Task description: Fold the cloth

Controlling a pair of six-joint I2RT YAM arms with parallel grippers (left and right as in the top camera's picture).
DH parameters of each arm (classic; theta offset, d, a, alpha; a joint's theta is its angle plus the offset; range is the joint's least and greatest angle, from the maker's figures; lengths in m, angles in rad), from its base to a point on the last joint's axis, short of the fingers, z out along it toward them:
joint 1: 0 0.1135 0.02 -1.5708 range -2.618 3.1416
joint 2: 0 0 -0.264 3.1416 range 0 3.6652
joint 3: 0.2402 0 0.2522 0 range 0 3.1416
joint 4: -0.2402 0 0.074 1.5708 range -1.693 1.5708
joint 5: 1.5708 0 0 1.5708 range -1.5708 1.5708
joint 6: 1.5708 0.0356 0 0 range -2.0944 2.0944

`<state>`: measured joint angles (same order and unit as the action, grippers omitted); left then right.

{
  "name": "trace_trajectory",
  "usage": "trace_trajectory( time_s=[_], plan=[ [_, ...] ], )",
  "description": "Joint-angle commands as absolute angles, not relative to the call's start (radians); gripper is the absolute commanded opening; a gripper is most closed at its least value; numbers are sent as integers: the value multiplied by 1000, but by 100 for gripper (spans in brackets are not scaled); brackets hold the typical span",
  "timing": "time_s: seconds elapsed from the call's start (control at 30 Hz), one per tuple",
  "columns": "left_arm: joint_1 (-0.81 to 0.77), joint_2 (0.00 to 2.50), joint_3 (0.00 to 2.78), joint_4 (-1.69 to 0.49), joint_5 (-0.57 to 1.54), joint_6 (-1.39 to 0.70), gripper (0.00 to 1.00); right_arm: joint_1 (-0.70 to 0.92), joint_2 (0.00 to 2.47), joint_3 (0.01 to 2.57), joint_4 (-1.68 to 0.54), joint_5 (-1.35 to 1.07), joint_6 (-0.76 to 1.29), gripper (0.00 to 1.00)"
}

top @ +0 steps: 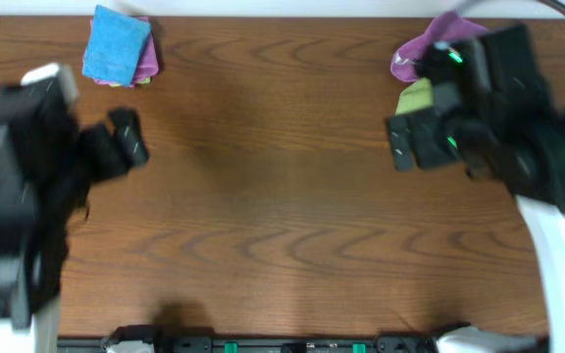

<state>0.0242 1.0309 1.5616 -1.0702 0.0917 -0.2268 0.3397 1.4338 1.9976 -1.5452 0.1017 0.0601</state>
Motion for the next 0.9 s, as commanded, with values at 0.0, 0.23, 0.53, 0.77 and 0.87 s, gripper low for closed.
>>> trace_trajectory(
  time_s=[0.0, 0.23, 0.53, 0.77, 0.87],
  plan=[
    [23, 877, 1459, -1100, 52, -179, 95, 348, 1285, 1869, -1525, 134, 100, 99],
    [23, 587, 1146, -991, 51, -219, 95, 348, 884, 1287, -1261, 127, 103, 99],
    [23, 580, 1132, -1163, 44, -224, 95, 348, 817, 1200, -1275, 123, 179, 99],
    [23, 580, 1132, -1298, 44, -224, 96, 348, 817, 1200, -1275, 123, 179, 99],
    [23, 580, 1132, -1329, 44, -224, 95, 348, 817, 1200, -1275, 123, 179, 99]
  ],
)
